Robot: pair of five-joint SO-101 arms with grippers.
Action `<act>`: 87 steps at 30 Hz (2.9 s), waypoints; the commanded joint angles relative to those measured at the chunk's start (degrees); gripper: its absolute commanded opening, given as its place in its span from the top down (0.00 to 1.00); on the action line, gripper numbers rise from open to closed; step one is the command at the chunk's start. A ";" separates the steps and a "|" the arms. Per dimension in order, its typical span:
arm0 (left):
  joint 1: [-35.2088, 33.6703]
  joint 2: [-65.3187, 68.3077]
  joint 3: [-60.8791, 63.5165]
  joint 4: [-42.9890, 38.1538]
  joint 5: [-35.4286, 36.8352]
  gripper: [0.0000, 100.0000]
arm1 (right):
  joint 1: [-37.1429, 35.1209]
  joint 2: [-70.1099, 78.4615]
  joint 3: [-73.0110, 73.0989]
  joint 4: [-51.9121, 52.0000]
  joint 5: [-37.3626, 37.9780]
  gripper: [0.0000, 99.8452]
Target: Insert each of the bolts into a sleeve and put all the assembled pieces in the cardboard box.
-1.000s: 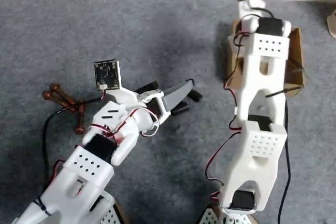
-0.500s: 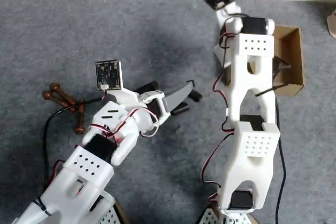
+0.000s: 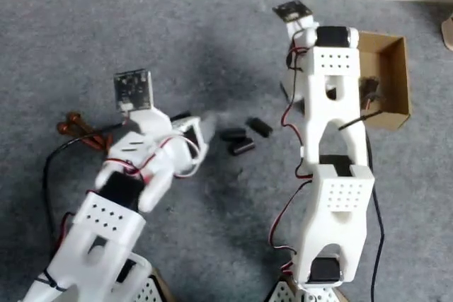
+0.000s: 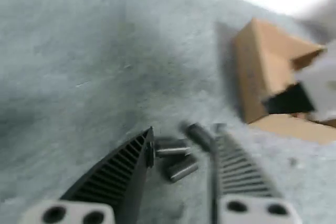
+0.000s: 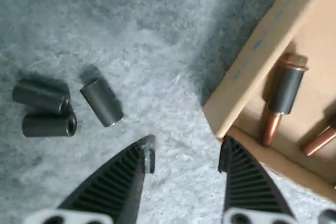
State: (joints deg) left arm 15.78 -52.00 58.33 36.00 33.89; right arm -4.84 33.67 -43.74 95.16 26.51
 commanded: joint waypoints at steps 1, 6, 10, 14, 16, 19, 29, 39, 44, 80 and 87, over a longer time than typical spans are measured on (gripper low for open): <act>-4.97 -0.48 -3.03 2.99 -0.26 0.88 | -2.77 -1.36 1.54 0.48 0.62 0.81; -10.07 -0.48 0.57 4.31 -0.26 0.88 | -5.23 -1.54 6.29 0.48 3.08 0.81; -12.97 -0.48 3.03 4.31 -0.26 0.88 | -6.02 -1.63 7.78 0.92 5.89 0.81; -14.99 -0.48 4.97 4.13 -0.44 0.87 | -6.11 -1.63 9.63 0.92 9.05 0.81; -15.78 -0.48 5.67 4.13 -0.44 0.87 | -6.55 -1.63 10.95 0.66 10.99 0.81; -16.31 -0.48 6.64 4.13 -0.44 0.87 | -7.34 -1.63 13.05 -0.92 11.87 0.81; -16.40 -0.48 6.99 4.13 -0.26 0.87 | -9.63 -1.80 23.69 -13.32 11.52 0.81; -16.40 -0.48 6.99 4.13 -0.18 0.87 | -13.14 -1.80 28.00 -20.00 11.52 0.81; -16.40 -0.48 6.99 4.13 -0.18 0.87 | -13.85 -1.71 27.47 -20.00 11.52 0.81; -35.47 -0.48 7.08 10.11 -6.51 0.88 | -16.40 -1.71 39.78 -29.76 4.57 0.99; -35.65 -0.40 3.56 13.36 -6.24 0.88 | -16.40 -1.71 39.78 -29.76 4.57 0.99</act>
State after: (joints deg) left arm -18.95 -52.00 65.80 49.10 27.74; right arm -20.92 32.09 -5.49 65.63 31.69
